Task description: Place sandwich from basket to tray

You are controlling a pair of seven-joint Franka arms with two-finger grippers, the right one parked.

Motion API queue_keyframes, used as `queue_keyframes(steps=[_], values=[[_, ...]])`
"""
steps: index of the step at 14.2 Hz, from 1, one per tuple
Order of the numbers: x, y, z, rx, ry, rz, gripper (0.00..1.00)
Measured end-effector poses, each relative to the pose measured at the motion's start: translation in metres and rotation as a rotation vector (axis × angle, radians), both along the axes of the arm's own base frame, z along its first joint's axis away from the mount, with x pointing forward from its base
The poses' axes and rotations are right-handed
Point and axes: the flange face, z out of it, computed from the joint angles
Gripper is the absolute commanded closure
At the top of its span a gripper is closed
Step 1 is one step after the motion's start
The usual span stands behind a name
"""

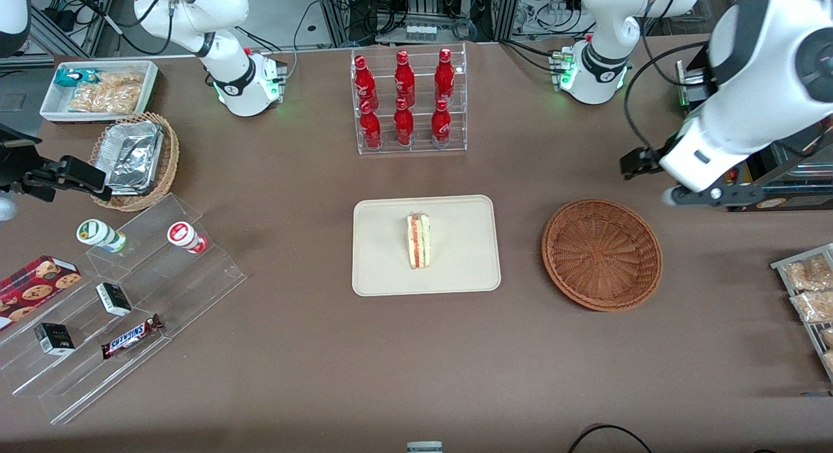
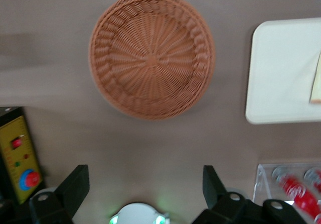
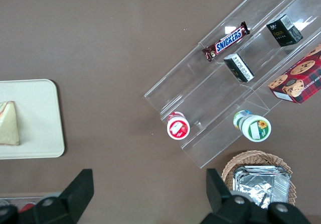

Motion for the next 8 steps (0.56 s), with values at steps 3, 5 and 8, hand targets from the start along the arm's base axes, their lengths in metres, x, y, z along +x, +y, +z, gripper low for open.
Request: queue_keyframes(steps=[3,5,8], values=[[-0.001,0.034,0.026,-0.028,-0.027,-0.086,0.0],[0.002,0.05,0.039,-0.035,-0.057,-0.086,0.0],[0.008,0.063,0.051,-0.036,-0.117,-0.068,0.0]])
